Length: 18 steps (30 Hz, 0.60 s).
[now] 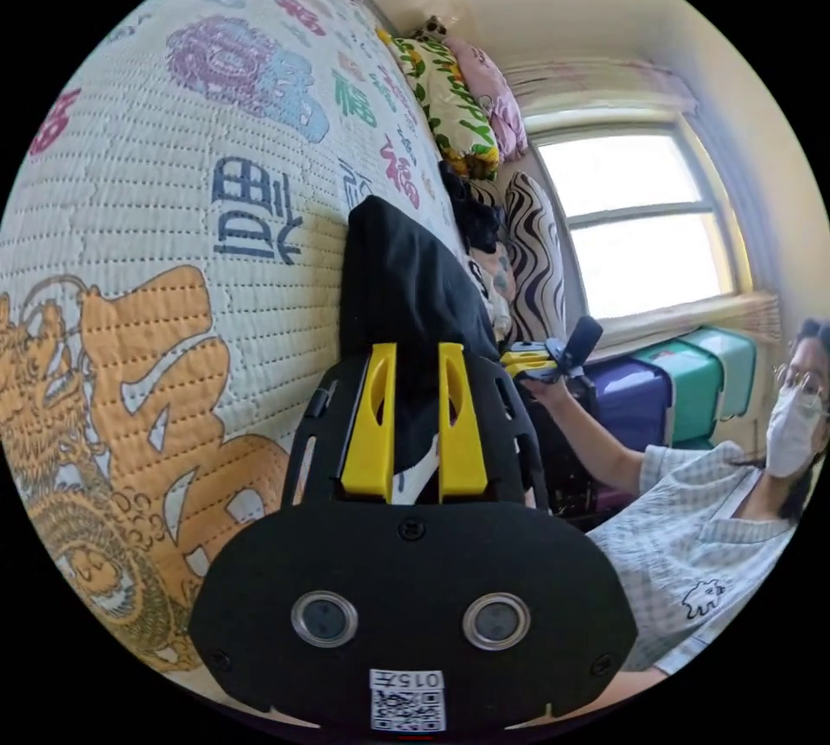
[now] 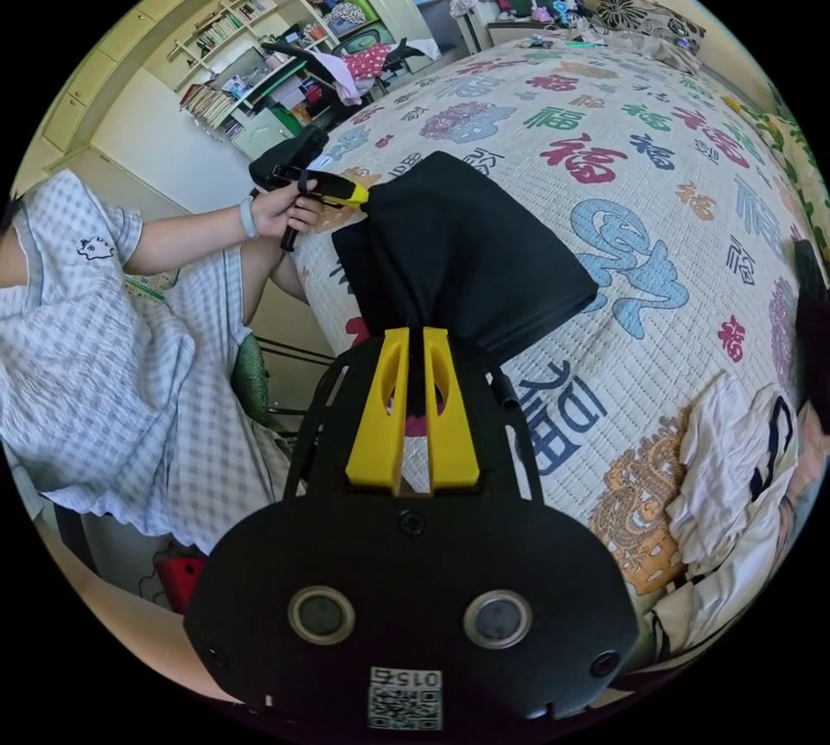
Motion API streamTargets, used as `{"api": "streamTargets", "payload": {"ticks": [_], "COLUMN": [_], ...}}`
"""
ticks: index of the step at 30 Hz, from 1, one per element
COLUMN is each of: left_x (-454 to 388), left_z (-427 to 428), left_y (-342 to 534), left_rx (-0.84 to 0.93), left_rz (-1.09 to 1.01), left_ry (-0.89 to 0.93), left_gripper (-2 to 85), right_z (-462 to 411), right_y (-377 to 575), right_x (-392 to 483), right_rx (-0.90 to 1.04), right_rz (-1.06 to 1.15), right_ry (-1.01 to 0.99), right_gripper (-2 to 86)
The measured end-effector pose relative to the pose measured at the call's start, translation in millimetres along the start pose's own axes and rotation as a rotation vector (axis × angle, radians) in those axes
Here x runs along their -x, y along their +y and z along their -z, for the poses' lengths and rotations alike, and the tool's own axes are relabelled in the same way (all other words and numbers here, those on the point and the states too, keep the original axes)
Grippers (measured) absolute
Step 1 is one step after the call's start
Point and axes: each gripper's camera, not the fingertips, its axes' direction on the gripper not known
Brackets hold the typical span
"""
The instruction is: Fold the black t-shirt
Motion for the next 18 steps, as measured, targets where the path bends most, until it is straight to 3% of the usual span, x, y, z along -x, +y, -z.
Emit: {"api": "streamTargets", "payload": {"ticks": [9,13,18], "left_x": [-31,-25,-47], "left_z": [7,-6,-12], "left_y": [38,52,66], "left_rx": [0.091,0.100,0.167], "left_rz": [-0.076,-0.066,-0.099], "left_ry": [-0.053,-0.079,-0.239], "left_gripper": [0.7,1.1,4.6], "right_z": [-20,-52,-64], "right_y": [10,18,28], "right_x": [41,37,27], "right_rx": [0.077,0.138,0.123], "right_rz": [0.113,0.068,-0.042], "right_ry": [0.025,0.026,-0.003], "right_gripper": [2.5,3.3,5.2]}}
